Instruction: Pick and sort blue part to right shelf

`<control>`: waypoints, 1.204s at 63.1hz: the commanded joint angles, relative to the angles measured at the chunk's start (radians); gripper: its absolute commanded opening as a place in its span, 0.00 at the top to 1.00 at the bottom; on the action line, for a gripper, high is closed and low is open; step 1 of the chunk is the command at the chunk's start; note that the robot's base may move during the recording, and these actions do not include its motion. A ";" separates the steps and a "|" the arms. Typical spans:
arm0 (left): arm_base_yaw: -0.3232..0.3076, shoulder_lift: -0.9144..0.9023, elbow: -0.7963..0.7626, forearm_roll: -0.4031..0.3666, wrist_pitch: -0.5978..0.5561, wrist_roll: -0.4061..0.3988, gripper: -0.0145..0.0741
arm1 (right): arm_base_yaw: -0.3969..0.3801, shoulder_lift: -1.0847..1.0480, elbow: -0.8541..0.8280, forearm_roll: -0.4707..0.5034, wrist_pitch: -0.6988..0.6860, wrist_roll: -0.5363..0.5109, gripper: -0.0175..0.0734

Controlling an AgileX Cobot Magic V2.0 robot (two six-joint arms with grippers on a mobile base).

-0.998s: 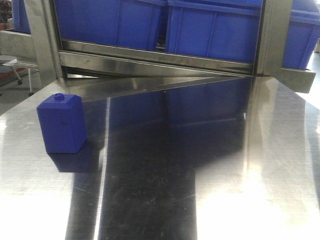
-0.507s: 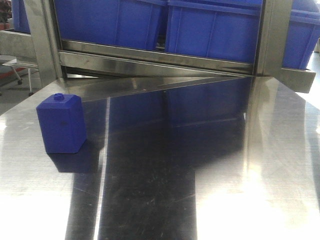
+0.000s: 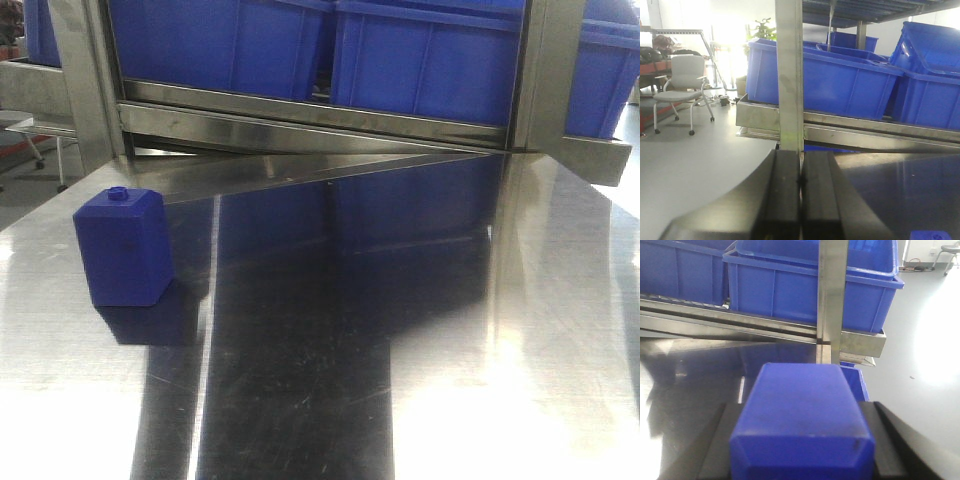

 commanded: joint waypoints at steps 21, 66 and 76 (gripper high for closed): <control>-0.006 0.283 -0.215 0.027 -0.047 -0.245 0.50 | -0.009 0.006 -0.032 0.001 -0.093 -0.010 0.38; -0.149 0.722 -0.538 0.126 0.525 -0.334 0.11 | -0.009 0.006 -0.032 0.001 -0.093 -0.010 0.38; -0.228 0.865 -0.617 0.157 0.598 -0.511 0.11 | -0.009 0.006 -0.032 0.001 -0.093 -0.010 0.38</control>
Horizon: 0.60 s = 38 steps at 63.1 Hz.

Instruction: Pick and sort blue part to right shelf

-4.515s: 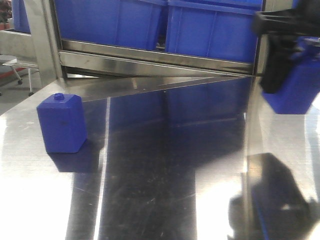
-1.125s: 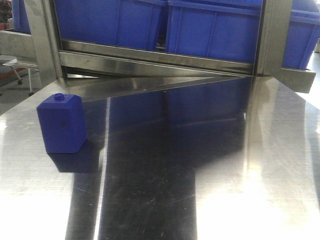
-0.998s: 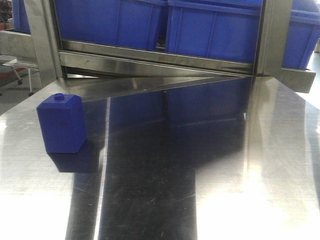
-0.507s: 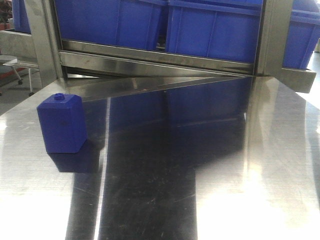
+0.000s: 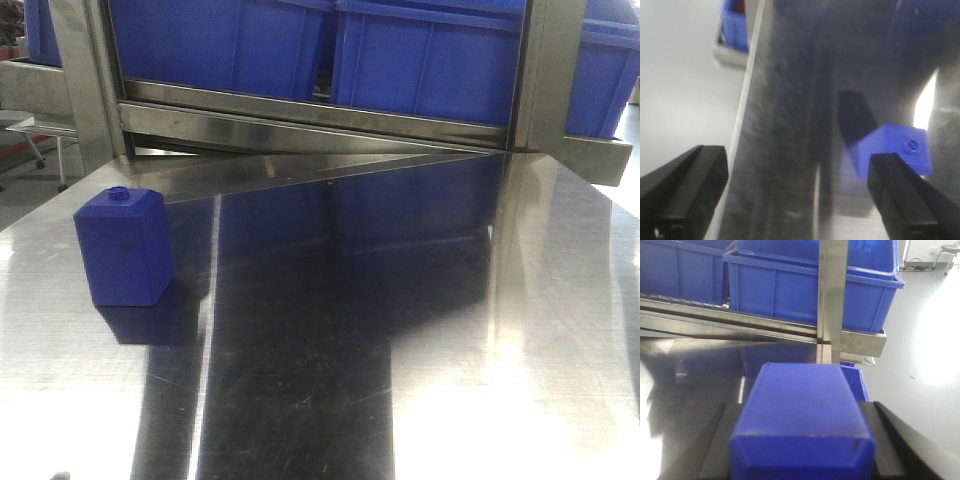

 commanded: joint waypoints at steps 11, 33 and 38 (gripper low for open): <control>-0.117 0.191 -0.180 0.041 0.052 -0.227 0.11 | -0.009 0.006 -0.032 0.001 -0.093 -0.010 0.38; -0.213 0.466 -0.476 0.063 0.362 -0.228 0.11 | -0.009 0.006 -0.032 0.001 -0.093 -0.010 0.38; -0.230 0.511 -0.523 0.057 0.394 -0.228 0.11 | -0.009 0.006 -0.032 0.001 -0.093 -0.010 0.38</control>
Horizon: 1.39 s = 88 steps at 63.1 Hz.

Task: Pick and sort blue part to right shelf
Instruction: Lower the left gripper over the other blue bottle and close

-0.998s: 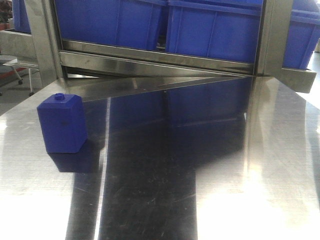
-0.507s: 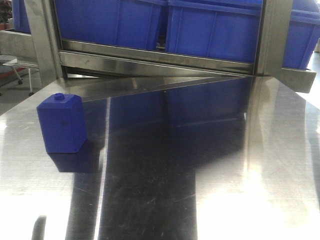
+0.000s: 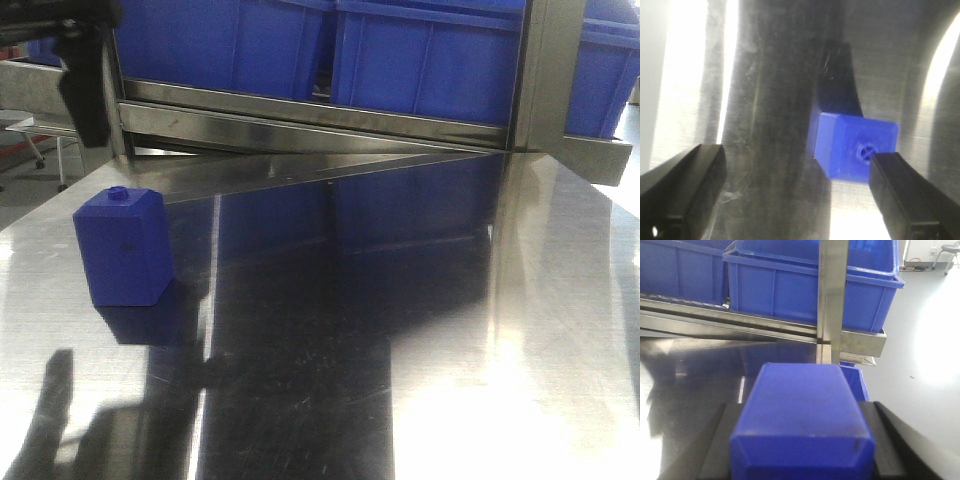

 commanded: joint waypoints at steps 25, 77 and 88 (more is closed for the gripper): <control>-0.073 0.137 -0.187 -0.019 0.081 -0.010 0.11 | -0.009 0.006 -0.032 0.001 -0.093 -0.010 0.38; -0.082 0.221 -0.173 -0.040 0.118 -0.006 0.11 | -0.009 0.006 -0.032 0.001 -0.093 -0.010 0.38; -0.083 0.244 -0.173 -0.046 0.118 -0.006 0.11 | -0.009 0.006 -0.032 0.001 -0.093 -0.010 0.38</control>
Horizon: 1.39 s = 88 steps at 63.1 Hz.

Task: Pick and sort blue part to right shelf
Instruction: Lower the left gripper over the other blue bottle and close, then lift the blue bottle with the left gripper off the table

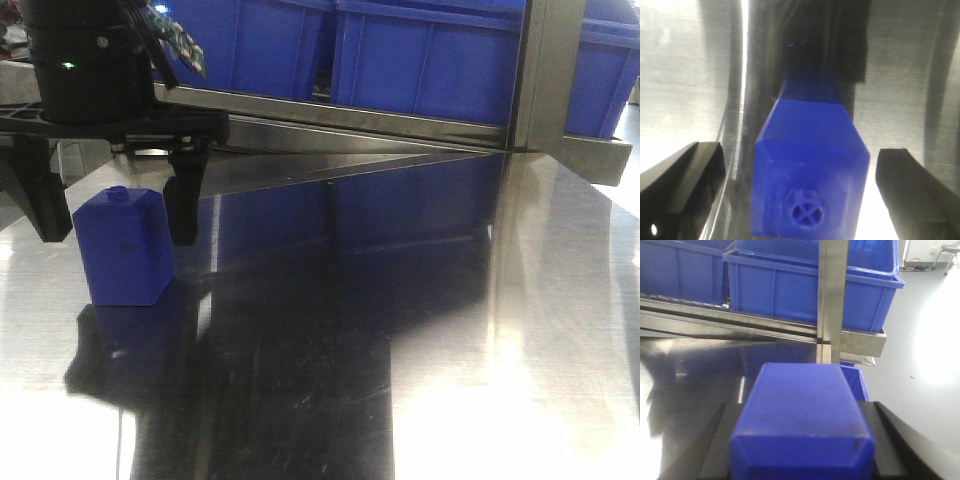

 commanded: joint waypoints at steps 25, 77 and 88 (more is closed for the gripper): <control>-0.010 -0.035 -0.024 -0.015 -0.001 -0.002 0.11 | -0.009 0.006 -0.032 0.001 -0.093 -0.010 0.38; -0.015 -0.035 -0.023 -0.016 0.014 -0.001 0.40 | -0.009 0.006 -0.032 0.001 -0.093 -0.010 0.38; -0.015 -0.035 -0.023 -0.016 0.015 -0.001 0.40 | -0.009 0.006 -0.032 0.001 -0.093 -0.010 0.38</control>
